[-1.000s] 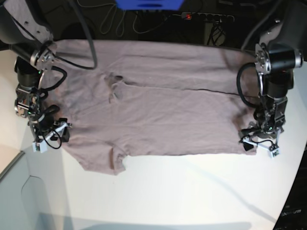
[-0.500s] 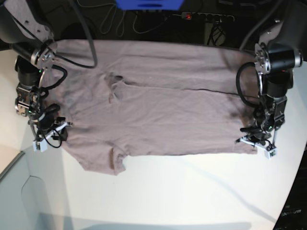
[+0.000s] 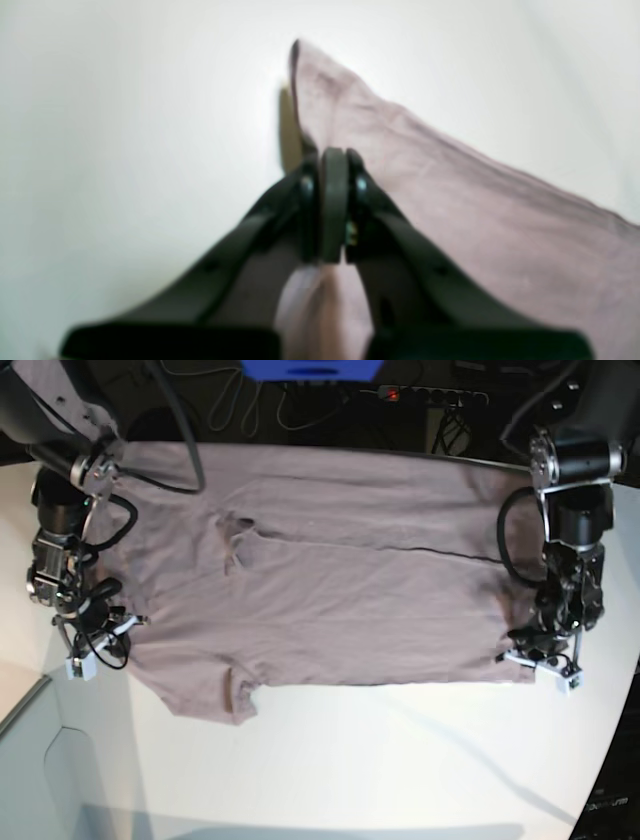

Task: Layout the t-shirt on the table in an organized manner, then fold the t-shirt properly
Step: 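Lift the grasped edges with both grippers and fold the shirt over itself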

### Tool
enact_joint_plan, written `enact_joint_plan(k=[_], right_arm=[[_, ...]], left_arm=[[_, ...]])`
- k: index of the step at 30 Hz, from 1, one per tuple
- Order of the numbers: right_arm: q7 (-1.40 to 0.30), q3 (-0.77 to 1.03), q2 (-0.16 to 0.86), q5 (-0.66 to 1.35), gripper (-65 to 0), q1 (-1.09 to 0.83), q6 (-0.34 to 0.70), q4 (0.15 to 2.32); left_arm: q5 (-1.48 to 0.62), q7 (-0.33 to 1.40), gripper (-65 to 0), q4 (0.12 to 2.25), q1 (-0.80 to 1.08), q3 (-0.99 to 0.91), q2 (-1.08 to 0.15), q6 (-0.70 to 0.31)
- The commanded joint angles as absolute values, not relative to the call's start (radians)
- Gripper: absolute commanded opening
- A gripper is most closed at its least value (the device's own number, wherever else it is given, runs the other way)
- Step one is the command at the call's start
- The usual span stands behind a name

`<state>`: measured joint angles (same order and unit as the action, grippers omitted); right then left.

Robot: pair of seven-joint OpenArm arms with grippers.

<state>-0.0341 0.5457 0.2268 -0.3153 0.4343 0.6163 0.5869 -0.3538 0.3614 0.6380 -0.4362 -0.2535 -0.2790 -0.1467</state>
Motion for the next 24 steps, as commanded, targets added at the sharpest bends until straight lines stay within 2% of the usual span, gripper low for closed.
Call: enact_joint_plan(k=[1,7,15,18,24], right_arm=[[-0.010,0.545,0.236,-0.303,-65.0,0.452,0.610,0.630],[-0.068,0.552,0.206,-0.303,-65.0,0.400,0.613,0.788],[-0.084,0.549,0.150,-0.302,-65.0,0.232,0.615,1.092],[-0.084,0.552,0.127,-0.298,-65.0,0.174,0.615,1.165],[-0.084,0.553,0.094,-0.266,-65.0,0.038,0.615,1.311]], left_arm=[[-0.371,0.357,-65.0,0.693,-0.447,-0.255,-0.288,-0.151],[-0.438,0.410,-65.0,0.825,-0.361,-0.255,-0.292,-0.151],[-0.492,0.414,-65.0,0.964,-0.265,-0.255,-0.297,-0.151],[-0.492,0.463,-65.0,1.020,-0.252,-0.259,-0.308,-0.151],[-0.492,0.553,-65.0,1.104,-0.202,-0.386,-0.298,-0.159]])
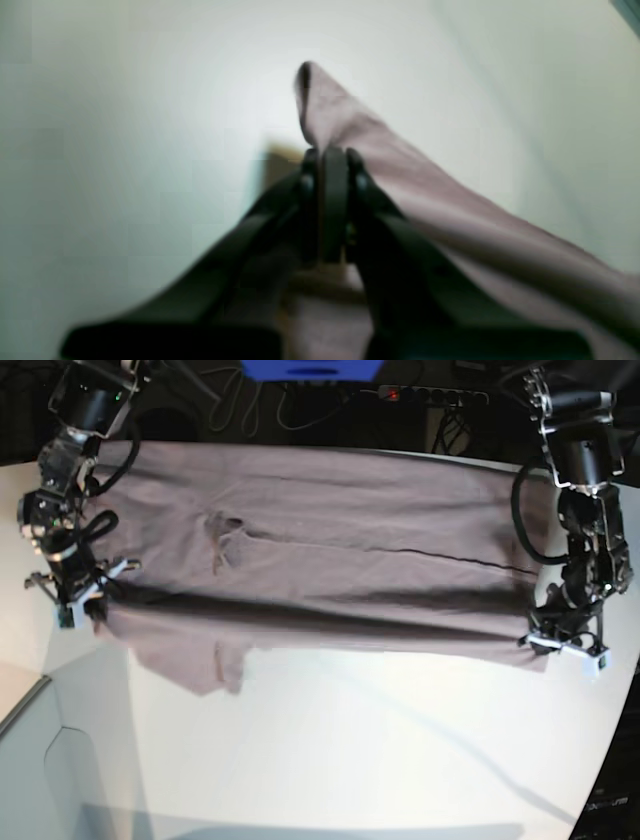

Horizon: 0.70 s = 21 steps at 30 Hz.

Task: Layout the t-shirt on the table in an organized manner, then fold the t-shirt properly
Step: 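Lift the grasped edges with both grippers and fold the shirt over itself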

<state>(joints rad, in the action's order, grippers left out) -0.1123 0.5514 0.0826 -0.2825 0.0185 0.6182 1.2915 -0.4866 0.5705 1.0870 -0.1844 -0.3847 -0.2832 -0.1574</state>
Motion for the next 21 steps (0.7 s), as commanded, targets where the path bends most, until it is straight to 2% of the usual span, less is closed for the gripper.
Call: enact_joint_plan(k=[1,3,11,21], right_arm=[[-0.084,0.553,0.093,-0.231,-65.0,0.008,0.615,1.330],[-0.084,0.549,0.093,-0.168,-65.0,-0.044,0.615,1.362],[-0.076,0.549,0.087,-0.163,-65.0,-0.171,0.615,1.389],[-0.081,0.549,0.084,-0.163,-65.0,-0.203,0.615,1.368]], left_arm=[[-0.492,0.562,-65.0,1.110,-0.194,-0.387,-0.298,-0.159],[-0.492,0.568,-65.0,1.119,-0.171,-0.395,-0.298,-0.160],[-0.492,0.561,-65.0,1.119,-0.073,-0.398,-0.300,-0.160],[-0.492,0.561,-64.8,1.107,-0.048,-0.398,-0.282,-0.162]])
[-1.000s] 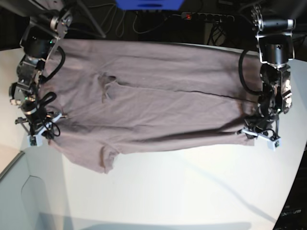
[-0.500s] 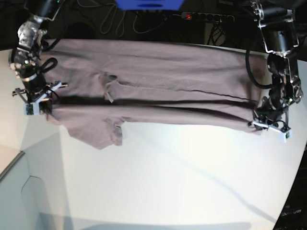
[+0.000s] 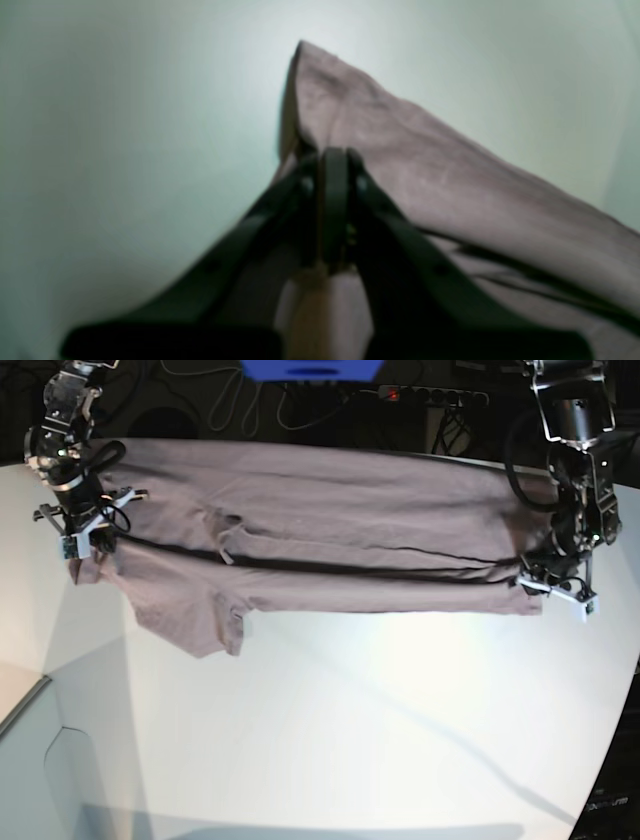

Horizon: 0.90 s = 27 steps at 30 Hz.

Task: Layout the t-shirt on the table in an organized manner, then fold the t-shirt properly
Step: 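Lift the grasped edges with both grippers and fold the shirt over itself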

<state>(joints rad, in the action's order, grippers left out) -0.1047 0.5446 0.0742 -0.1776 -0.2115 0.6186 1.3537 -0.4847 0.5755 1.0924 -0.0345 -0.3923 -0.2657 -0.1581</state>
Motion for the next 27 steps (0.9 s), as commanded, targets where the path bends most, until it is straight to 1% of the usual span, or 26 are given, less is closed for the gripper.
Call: enact_joint_plan(k=[1,3,7,9,16,25,27], right_arm=[[-0.081,0.549,0.084,-0.163,-65.0,-0.203,0.615,1.368],[-0.082,0.549,0.084,-0.163,-65.0,-0.203,0.615,1.362],[-0.082,0.549,0.085,-0.163,-65.0,-0.203,0.615,1.356],[-0.082,0.549,0.085,-0.163,-65.0,-0.203,0.615,1.356],[-0.082,0.549,0.085,-0.163,-65.0,-0.203,0.615,1.356],[-0.096,0.545,0.090,-0.165,-65.0,-0.203,0.615,1.356],[-0.127,0.545,0.091,-0.165,-61.7,-0.199,0.615,1.357]], left_arm=[[-0.492,0.564,-64.1,1.107,-0.048,-0.398,-0.278,-0.162],[-0.492,0.567,-59.3,1.107,-0.048,-0.398,-0.277,-0.162],[-0.492,0.567,-47.0,1.110,-0.042,-0.403,-0.262,-0.162],[-0.492,0.567,-43.8,1.125,-0.022,-0.446,-0.255,-0.162],[-0.492,0.567,-43.3,1.184,-0.021,-0.555,-0.229,-0.162],[-0.483,0.567,-43.3,1.170,-0.081,-0.558,-0.249,-0.151],[-0.481,0.567,-43.3,1.165,-0.097,-0.558,-0.249,-0.151]])
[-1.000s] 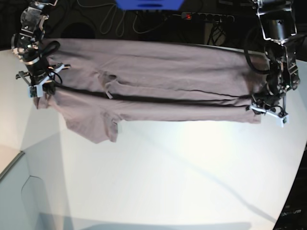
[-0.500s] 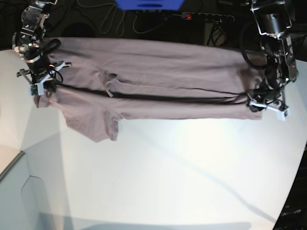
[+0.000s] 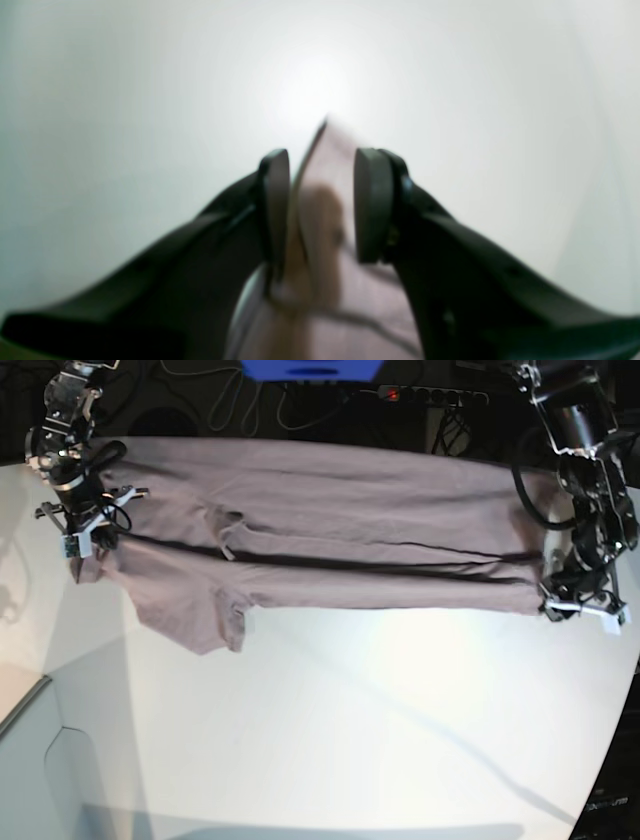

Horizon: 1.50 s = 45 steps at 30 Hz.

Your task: Layout the t-shirt on the table in an organized manner, then fold the t-shirt properly

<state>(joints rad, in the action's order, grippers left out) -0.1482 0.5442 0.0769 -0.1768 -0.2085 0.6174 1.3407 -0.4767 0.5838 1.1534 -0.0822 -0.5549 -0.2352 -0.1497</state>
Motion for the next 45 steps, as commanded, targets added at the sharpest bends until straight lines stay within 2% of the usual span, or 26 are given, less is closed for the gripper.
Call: enact_joint_plan(k=[1,6,10,21,25,30,37,45], right_arm=[[-0.139,0.545,0.091,-0.165,-59.6,-0.196,0.615,1.357],[-0.151,0.545,0.093,-0.165,-47.4,-0.194,0.615,1.362],[-0.148,0.547,0.093,-0.165,-43.1,-0.193,0.615,1.362],[-0.150,0.549,0.087,-0.165,-42.9,-0.191,0.615,1.440],[-0.150,0.549,0.087,-0.165,-42.8,-0.186,0.615,1.449],[-0.145,0.549,0.087,-0.165,-42.7,-0.186,0.615,1.451],[-0.150,0.549,0.087,-0.165,-34.7,-0.186,0.615,1.500],[-0.151,0.549,0.087,-0.165,-33.9,-0.185,0.615,1.541]], left_arm=[[-0.481,0.565,-43.3,1.155,-0.107,-0.558,-0.249,-0.151],[-0.481,0.561,-43.3,1.021,-0.185,-0.550,-0.275,-0.151],[-0.481,0.561,-43.3,0.966,-0.219,-0.550,-0.278,-0.156],[-0.481,0.556,-43.2,0.957,-0.226,-0.535,-0.271,-0.157],[-0.481,0.464,-43.2,0.941,-0.226,-0.449,-0.272,-0.153],[-0.481,0.430,-43.2,0.845,-0.252,-0.415,-0.277,-0.151],[-0.481,0.429,-43.2,0.812,-0.259,-0.417,-0.278,-0.151],[-0.487,0.440,-43.2,0.911,-0.254,-0.417,-0.277,-0.150]])
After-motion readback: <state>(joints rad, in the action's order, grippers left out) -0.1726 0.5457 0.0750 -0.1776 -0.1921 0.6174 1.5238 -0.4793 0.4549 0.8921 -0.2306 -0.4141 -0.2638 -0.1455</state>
